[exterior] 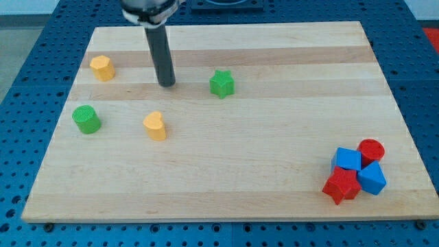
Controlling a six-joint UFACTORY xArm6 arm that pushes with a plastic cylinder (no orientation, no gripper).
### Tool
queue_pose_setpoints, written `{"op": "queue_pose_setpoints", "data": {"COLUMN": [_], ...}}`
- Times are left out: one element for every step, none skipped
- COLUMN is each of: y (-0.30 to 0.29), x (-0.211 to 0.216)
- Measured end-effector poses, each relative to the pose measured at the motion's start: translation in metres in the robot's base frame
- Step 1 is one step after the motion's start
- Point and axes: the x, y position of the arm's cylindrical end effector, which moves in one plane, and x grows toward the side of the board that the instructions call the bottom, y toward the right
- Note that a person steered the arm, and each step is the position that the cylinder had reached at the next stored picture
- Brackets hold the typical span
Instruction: Slightly move the green star towards the right
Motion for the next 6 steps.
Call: {"op": "queue_pose_setpoints", "data": {"y": [0.056, 0.156, 0.242, 0.222, 0.152, 0.132], "x": [0.011, -0.039, -0.074, -0.068, -0.059, -0.035]}}
